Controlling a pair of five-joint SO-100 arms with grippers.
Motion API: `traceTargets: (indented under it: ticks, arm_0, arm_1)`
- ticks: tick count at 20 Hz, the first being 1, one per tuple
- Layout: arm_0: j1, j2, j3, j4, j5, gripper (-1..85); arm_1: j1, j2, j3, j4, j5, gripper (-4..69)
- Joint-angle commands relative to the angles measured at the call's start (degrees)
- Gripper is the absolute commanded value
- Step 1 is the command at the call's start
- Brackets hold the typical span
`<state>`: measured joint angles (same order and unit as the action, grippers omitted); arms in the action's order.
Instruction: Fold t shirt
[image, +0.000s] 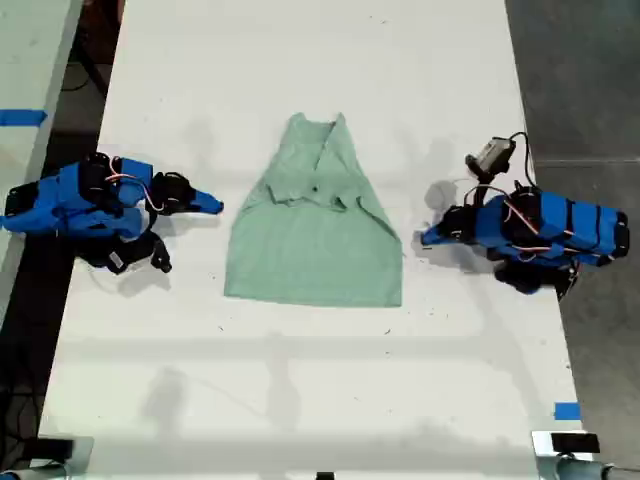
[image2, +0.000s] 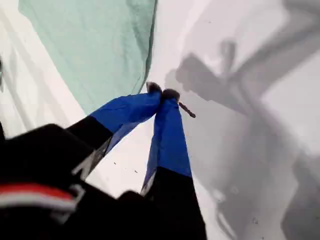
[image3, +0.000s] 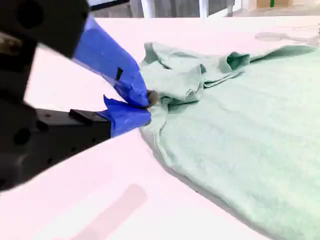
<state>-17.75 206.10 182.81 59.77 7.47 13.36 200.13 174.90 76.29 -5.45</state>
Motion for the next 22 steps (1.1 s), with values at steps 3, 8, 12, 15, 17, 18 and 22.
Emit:
traceTargets:
  ticks: [3,8,12,15,17,18,22]
  arm_0:
    - [0.3,0.4,1.1,0.9,-6.4,0.0]
    - [0.1,0.4,1.1,0.9,-6.4,0.0]
    - [0.0,0.4,1.1,0.9,-6.4,0.0]
    - [0.3,0.4,1.1,0.9,-6.5,0.0]
    - [0.4,0.4,1.1,0.9,-6.7,0.0]
    - [0.1,0.4,1.1,0.9,-6.4,0.0]
    - [-0.3,0.4,1.1,0.9,-6.4,0.0]
  arm_1:
    - [0.2,0.7,2.8,0.7,3.5,0.7]
    - [0.2,0.7,2.8,0.7,3.2,0.7]
    - [0.2,0.7,2.8,0.7,3.9,0.7]
    - [-1.1,0.7,3.1,-0.4,6.0,0.8]
    - [-1.1,0.1,-1.1,-2.7,2.2,0.9]
    - [-1.8,-3.7,-5.9,-2.6,1.7,0.7]
    - [-6.2,-48.7,-33.2,-6.4,1.7,1.9]
